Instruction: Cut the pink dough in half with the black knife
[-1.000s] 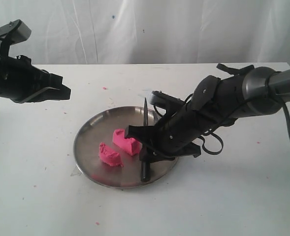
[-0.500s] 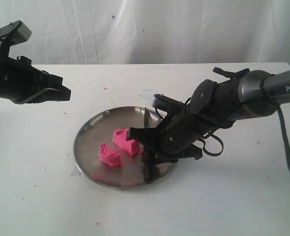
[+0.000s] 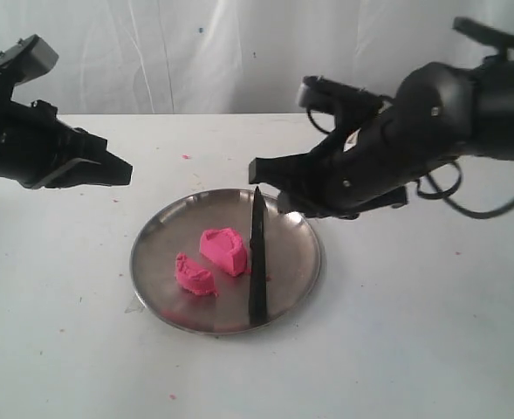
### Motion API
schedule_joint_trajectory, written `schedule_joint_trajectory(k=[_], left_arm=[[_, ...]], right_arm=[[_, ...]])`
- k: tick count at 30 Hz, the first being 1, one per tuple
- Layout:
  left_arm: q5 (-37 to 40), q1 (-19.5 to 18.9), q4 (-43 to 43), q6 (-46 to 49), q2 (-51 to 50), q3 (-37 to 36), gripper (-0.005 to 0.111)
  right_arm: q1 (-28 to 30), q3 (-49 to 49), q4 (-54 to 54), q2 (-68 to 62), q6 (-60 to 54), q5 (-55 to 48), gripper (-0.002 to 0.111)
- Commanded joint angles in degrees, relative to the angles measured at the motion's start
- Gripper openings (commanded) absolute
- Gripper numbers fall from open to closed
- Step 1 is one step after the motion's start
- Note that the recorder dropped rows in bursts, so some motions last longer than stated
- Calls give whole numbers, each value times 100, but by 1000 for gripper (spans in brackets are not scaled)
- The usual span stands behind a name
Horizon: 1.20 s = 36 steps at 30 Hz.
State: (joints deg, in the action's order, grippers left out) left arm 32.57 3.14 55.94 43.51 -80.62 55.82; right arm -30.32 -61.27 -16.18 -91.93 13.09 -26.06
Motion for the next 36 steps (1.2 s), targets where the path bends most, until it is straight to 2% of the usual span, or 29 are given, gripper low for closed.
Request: schedule_joint_trajectory(k=[1,4,10,18,24,36], left_arm=[[301,-17,-32,-350,634,-61,12],[310,-17,-32,-467,1179,-218,12],[310,-17,-32,-649,2278,-734,12],[814,-17,-32,-753,2933,-981,12],[759,-17,-32,-741,2919,-981,12],[759,-17,-32,-741,2919,-981,12]], right_arm=[[4,596,1310,1370,821,-192,17],[-141,1062,1484,2525,769,-179,1],[-455,1566,1402,4838,769,-51,0],[-465,1595,1323,7020,769,-832,0],[-465,1604,1288,7679,769,-1397,0],[-465,1604,1419,8045,753,-1359,0]])
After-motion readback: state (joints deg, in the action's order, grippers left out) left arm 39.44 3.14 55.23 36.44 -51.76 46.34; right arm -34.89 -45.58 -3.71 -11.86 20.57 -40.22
